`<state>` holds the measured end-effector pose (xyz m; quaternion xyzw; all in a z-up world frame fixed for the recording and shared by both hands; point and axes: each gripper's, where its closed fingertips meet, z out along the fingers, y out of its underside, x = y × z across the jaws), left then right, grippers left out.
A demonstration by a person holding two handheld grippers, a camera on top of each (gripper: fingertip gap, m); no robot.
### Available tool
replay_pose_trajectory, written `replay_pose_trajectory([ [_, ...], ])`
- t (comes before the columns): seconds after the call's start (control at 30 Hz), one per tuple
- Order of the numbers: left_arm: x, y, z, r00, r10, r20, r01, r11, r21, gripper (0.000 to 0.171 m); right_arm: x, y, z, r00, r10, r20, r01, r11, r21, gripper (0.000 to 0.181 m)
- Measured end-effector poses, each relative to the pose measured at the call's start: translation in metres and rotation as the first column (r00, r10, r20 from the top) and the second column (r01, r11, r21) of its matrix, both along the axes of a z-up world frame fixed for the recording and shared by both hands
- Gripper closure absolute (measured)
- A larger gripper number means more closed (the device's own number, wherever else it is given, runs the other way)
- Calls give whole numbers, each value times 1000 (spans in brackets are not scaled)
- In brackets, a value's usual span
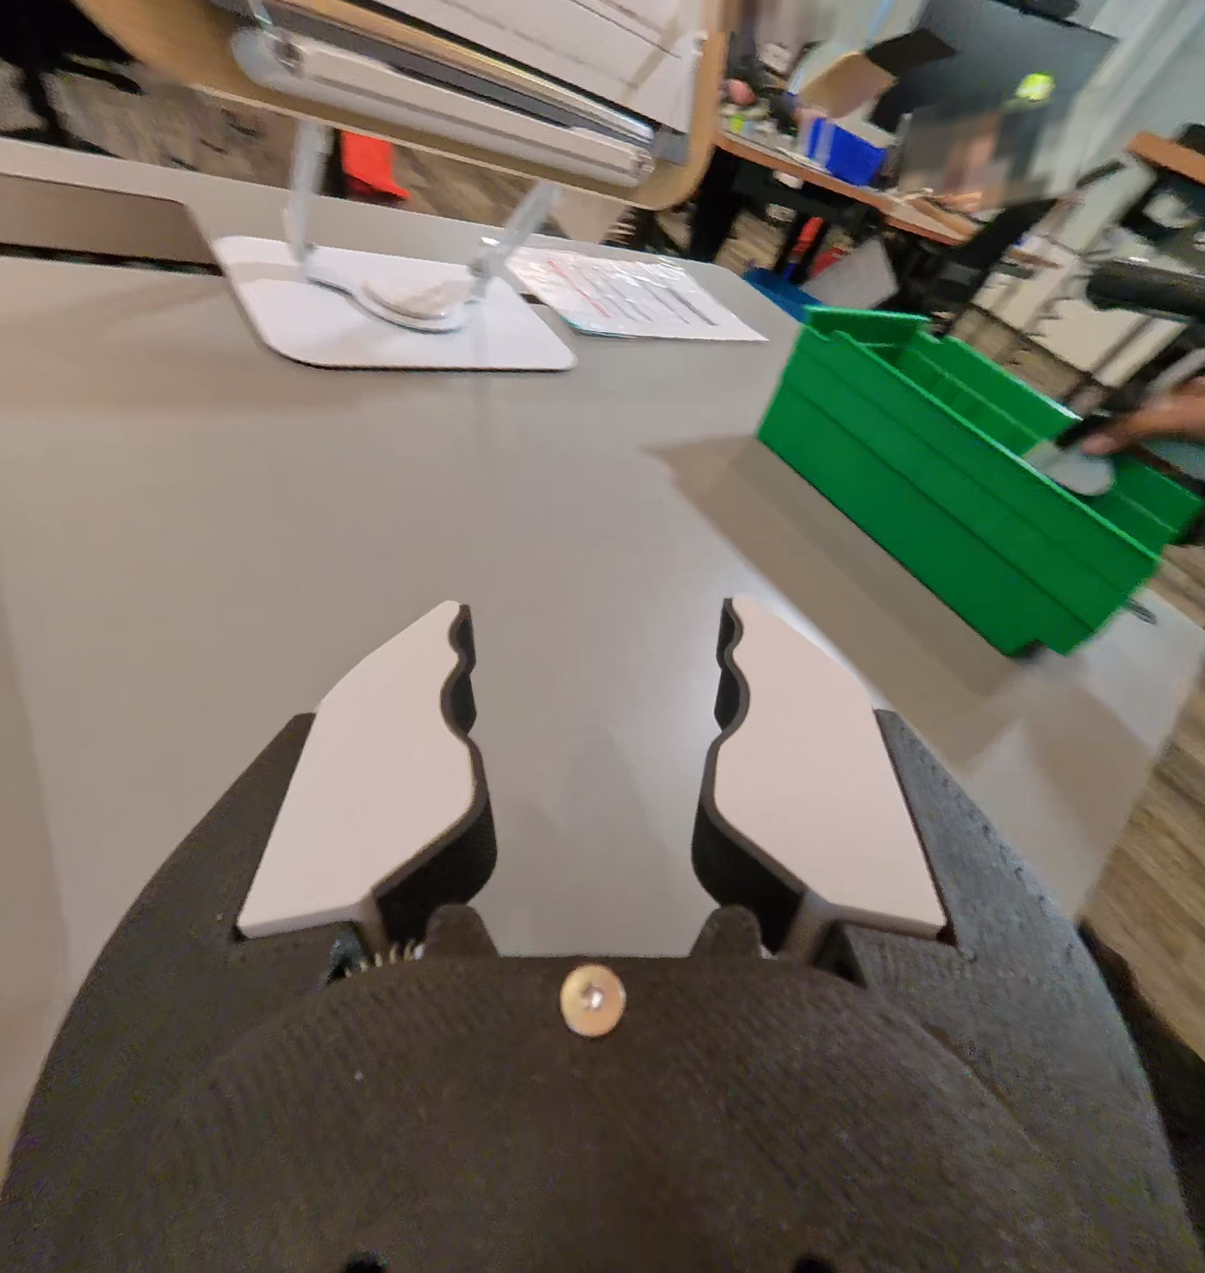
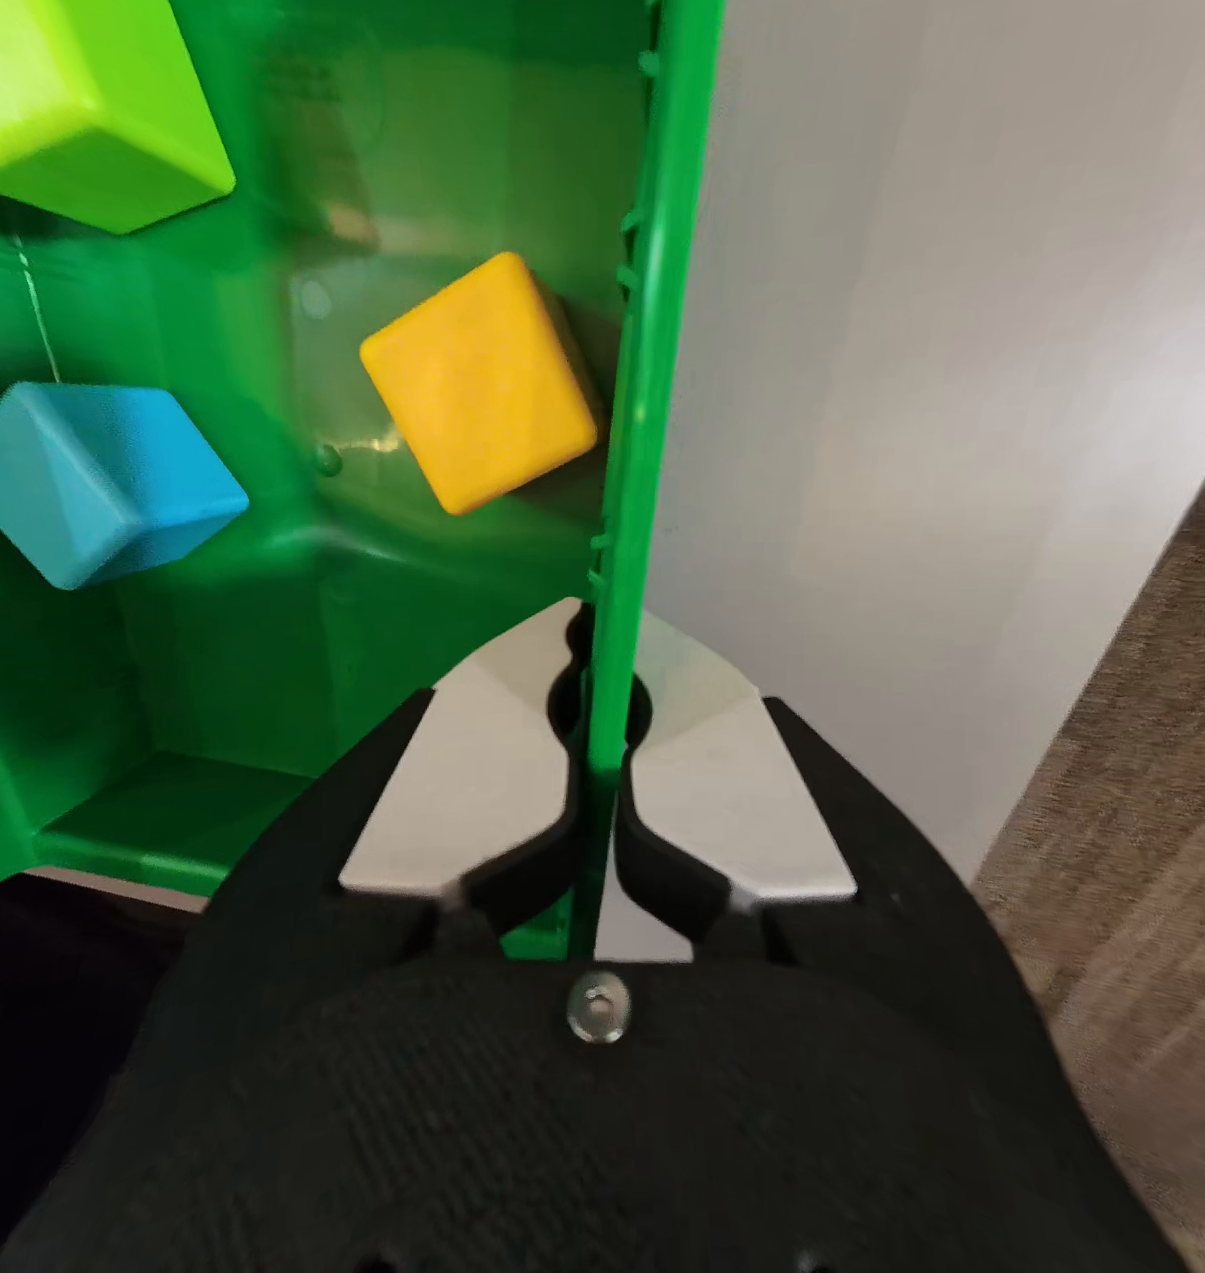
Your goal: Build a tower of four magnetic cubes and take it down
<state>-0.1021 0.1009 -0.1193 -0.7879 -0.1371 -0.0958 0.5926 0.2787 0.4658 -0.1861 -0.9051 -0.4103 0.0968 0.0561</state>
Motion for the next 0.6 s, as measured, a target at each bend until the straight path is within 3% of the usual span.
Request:
replay_pose_trajectory([
  [0.07, -16, -2, 3, 993, 96, -70, -97, 995, -13, 105, -1, -4, 0, 1000, -16, -26, 15, 1000, -21, 177],
  [0.17, -47, -14, 24, 939, 274, -208, -273, 961, 34, 104, -2, -10, 0, 999, -14, -38, 13, 999, -31, 177],
  [0.3, -78, -37, 46, 870, 381, -313, -385, 921, 51, 100, -8, -23, 1, 999, -15, -42, 14, 999, -42, 176],
  [0.43, -128, -81, 44, 746, 492, -448, -550, 835, 2, 73, -16, -38, 0, 999, 6, -39, -8, 999, -52, 176],
  [0.53, -164, -122, 43, 593, 546, -592, -681, 732, -7, 66, -23, -44, 0, 999, 31, -34, -33, 998, -51, 176],
  [0.6, -174, -135, 45, 566, 553, -611, -706, 708, -13, 66, -29, -46, 0, 998, 49, -33, -50, 998, -49, 176],
])
